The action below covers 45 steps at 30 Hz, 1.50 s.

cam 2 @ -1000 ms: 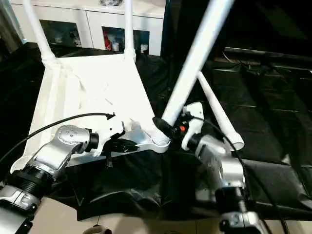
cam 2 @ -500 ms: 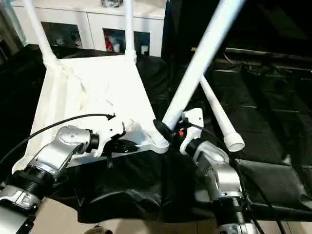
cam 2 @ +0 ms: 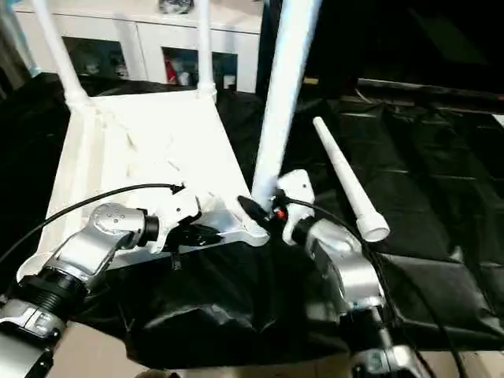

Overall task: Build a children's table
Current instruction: Insert table leg to table base

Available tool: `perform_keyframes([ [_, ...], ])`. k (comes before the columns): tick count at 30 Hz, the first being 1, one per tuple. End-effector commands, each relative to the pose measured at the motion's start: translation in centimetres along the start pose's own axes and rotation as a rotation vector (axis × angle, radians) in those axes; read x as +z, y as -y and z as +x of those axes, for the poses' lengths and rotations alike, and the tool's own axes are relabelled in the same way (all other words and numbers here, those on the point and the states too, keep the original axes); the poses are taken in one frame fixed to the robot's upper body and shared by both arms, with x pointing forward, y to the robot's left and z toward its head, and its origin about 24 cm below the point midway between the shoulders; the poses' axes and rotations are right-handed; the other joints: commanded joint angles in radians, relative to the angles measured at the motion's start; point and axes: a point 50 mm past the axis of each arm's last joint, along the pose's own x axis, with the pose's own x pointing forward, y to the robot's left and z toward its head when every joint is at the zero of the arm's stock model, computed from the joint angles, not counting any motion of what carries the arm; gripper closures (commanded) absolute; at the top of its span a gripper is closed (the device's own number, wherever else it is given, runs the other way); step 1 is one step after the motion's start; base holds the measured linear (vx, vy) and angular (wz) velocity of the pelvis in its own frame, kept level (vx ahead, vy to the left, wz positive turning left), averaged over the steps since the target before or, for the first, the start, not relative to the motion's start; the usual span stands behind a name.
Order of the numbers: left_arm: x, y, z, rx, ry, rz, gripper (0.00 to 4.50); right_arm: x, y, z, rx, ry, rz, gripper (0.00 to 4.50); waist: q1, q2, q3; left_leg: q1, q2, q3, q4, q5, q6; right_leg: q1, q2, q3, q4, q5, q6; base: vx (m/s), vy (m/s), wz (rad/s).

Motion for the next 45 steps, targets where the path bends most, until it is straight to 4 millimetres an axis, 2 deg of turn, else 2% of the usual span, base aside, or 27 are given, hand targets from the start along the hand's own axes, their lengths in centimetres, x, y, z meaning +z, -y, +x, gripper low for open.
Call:
perform_keyframes([
  [1, 0.8, -0.3, -0.1, 0.017, 0.019, 0.035, 4.5, -3.6, -1.0, 0.0, 0.065, -0.163, 0.074, 2.61, -0.006, 0.007, -0.046, 0.028, 0.031, -0.036, -0.082, -0.464, -0.043, 0.006, -0.082, 0.038, -0.115, -0.591, -0.082, 0.0, 0.0, 0.0],
  [2, 0.8, -0.3, -0.1, 0.016, 0.019, 0.035, 4.5, -3.6, -0.9, 0.0, 0.067, -0.163, 0.074, 2.61, -0.008, 0.003, -0.046, 0.027, 0.032, -0.035, -0.082, -0.465, -0.042, 0.007, -0.083, 0.037, -0.116, -0.592, -0.082, 0.0, 0.0, 0.0],
  [6, 1.0, -0.2, 0.0, 0.006, 0.03, 0.047, 4.5, -3.5, -0.5, 0.0, 0.118, -0.161, 0.079, 2.61, -0.012, 0.003, -0.047, 0.03, 0.031, -0.036, -0.08, -0.483, -0.041, 0.004, -0.083, 0.036, -0.119, -0.606, -0.082, 0.0, 0.0, 0.0],
  [7, 1.2, -0.2, 0.0, -0.006, 0.038, 0.057, 4.5, -3.4, -0.3, -0.2, 0.144, -0.152, 0.073, 2.61, -0.012, 0.009, -0.047, 0.032, 0.032, -0.037, -0.08, -0.485, -0.043, 0.003, -0.083, 0.036, -0.118, -0.602, -0.084, 0.0, 0.0, 0.0],
  [8, 1.2, -0.2, 0.0, -0.006, 0.038, 0.057, 4.5, -3.4, -0.3, -0.2, 0.144, -0.152, 0.073, 2.61, -0.014, 0.007, -0.048, 0.032, 0.032, -0.036, -0.08, -0.487, -0.041, 0.004, -0.083, 0.036, -0.119, -0.596, -0.087, 0.0, 0.0, 0.0],
  [10, 1.6, 0.0, -0.1, -0.047, 0.056, 0.084, 4.5, -3.0, 0.1, -0.7, 0.201, -0.13, 0.078, 2.61, -0.012, 0.006, -0.051, 0.029, 0.034, -0.035, -0.082, -0.466, -0.035, 0.01, -0.082, 0.037, -0.114, -0.544, -0.103, 0.0, 0.0, 0.0],
  [14, 2.1, 0.4, -0.3, -0.107, 0.073, 0.12, 4.5, -2.7, 0.2, -1.3, 0.28, -0.124, 0.065, 2.61, -0.003, 0.005, -0.058, 0.022, 0.038, -0.027, -0.083, -0.399, -0.022, 0.021, -0.077, 0.043, -0.094, -0.372, -0.16, 0.0, 0.0, 0.0],
  [16, 2.2, 0.9, -0.8, -0.175, 0.076, 0.141, 4.5, -2.7, 0.1, -1.6, 0.348, -0.13, 0.044, 2.61, 0.006, 0.004, -0.062, 0.023, 0.038, -0.02, -0.078, -0.344, -0.007, 0.026, -0.076, 0.044, -0.085, -0.281, -0.187, 0.0, 0.0, 0.0],
  [17, 2.2, 0.9, -0.8, -0.188, 0.077, 0.143, 4.5, -2.7, 0.0, -1.7, 0.357, -0.131, 0.044, 2.61, 0.006, 0.004, -0.062, 0.023, 0.038, -0.02, -0.078, -0.344, -0.007, 0.026, -0.076, 0.044, -0.085, -0.281, -0.187, 0.0, 0.0, 0.0],
  [18, 2.2, 1.0, -0.9, -0.201, 0.078, 0.146, 4.5, -2.7, 0.0, -1.7, 0.366, -0.132, 0.043, 2.61, 0.01, 0.004, -0.065, 0.018, 0.037, -0.018, -0.077, -0.294, 0.003, 0.033, -0.077, 0.044, -0.078, -0.224, -0.204, 0.0, 0.0, 0.0],
  [21, 2.3, 1.0, -1.2, -0.203, 0.077, 0.147, 4.5, -2.8, 0.0, -1.9, 0.395, -0.142, 0.03, 2.61, 0.013, 0.006, -0.065, 0.018, 0.038, -0.016, -0.076, -0.256, 0.009, 0.036, -0.073, 0.041, -0.071, -0.165, -0.219, 0.0, 0.0, 0.0],
  [23, 2.3, 0.9, -1.3, -0.206, 0.07, 0.152, 4.5, -2.9, 0.0, -2.0, 0.414, -0.15, 0.022, 2.61, 0.017, 0.002, -0.065, 0.018, 0.038, -0.016, -0.077, -0.254, 0.008, 0.038, -0.075, 0.039, -0.07, -0.176, -0.221, 0.0, 0.0, 0.0],
  [29, 2.3, 0.8, -1.9, -0.227, 0.062, 0.154, 4.5, -3.1, -0.1, -2.0, 0.459, -0.179, -0.002, 2.61, 0.019, 0.006, -0.06, 0.022, 0.039, -0.019, -0.082, -0.317, -0.011, 0.034, -0.078, 0.04, -0.083, -0.295, -0.194, 0.0, 0.0, 0.0],
  [31, 2.2, 0.8, -1.9, -0.229, 0.059, 0.155, 4.5, -3.1, -0.1, -2.0, 0.463, -0.179, -0.008, 2.61, 0.019, 0.01, -0.06, 0.023, 0.04, -0.02, -0.083, -0.323, -0.017, 0.033, -0.077, 0.04, -0.083, -0.292, -0.193, 0.0, 0.0, 0.0],
  [32, 2.2, 0.7, -2.0, -0.226, 0.056, 0.155, 4.5, -3.1, -0.1, -2.0, 0.463, -0.178, -0.012, 2.61, 0.018, 0.008, -0.061, 0.023, 0.039, -0.02, -0.082, -0.32, -0.017, 0.034, -0.076, 0.04, -0.081, -0.279, -0.196, 0.0, 0.0, 0.0],
  [33, 2.2, 0.6, -2.0, -0.223, 0.052, 0.155, 4.5, -3.0, -0.1, -2.0, 0.464, -0.176, -0.015, 2.61, 0.018, 0.012, -0.062, 0.022, 0.039, -0.02, -0.082, -0.315, -0.017, 0.035, -0.076, 0.041, -0.08, -0.264, -0.199, 0.0, 0.0, 0.0],
  [38, 2.3, 0.2, -1.9, -0.198, 0.051, 0.155, 4.5, -3.1, -0.1, -2.1, 0.461, -0.173, -0.024, 2.61, 0.018, 0.011, -0.062, 0.022, 0.038, -0.019, -0.081, -0.313, -0.015, 0.036, -0.075, 0.04, -0.078, -0.245, -0.209, 0.0, 0.0, 0.0],
  [39, 2.3, 0.1, -2.0, -0.195, 0.051, 0.155, 4.5, -3.2, -0.2, -2.1, 0.46, -0.172, -0.025, 2.61, 0.018, 0.017, -0.063, 0.023, 0.038, -0.02, -0.081, -0.318, -0.018, 0.036, -0.075, 0.04, -0.079, -0.245, -0.21, 0.0, 0.0, 0.0],
  [44, 2.3, 0.1, -2.0, -0.192, 0.05, 0.152, 4.5, -3.3, -0.2, -2.1, 0.451, -0.17, -0.028, 2.61, 0.018, 0.014, -0.063, 0.023, 0.038, -0.019, -0.081, -0.313, -0.016, 0.037, -0.074, 0.039, -0.077, -0.225, -0.216, 0.0, 0.0, 0.0],
  [45, 2.3, 0.0, -2.0, -0.191, 0.051, 0.152, 4.5, -3.4, -0.2, -2.1, 0.445, -0.169, -0.028, 2.61, 0.018, 0.019, -0.063, 0.024, 0.038, -0.019, -0.081, -0.321, -0.018, 0.036, -0.073, 0.039, -0.078, -0.227, -0.217, 0.0, 0.0, 0.0],
])
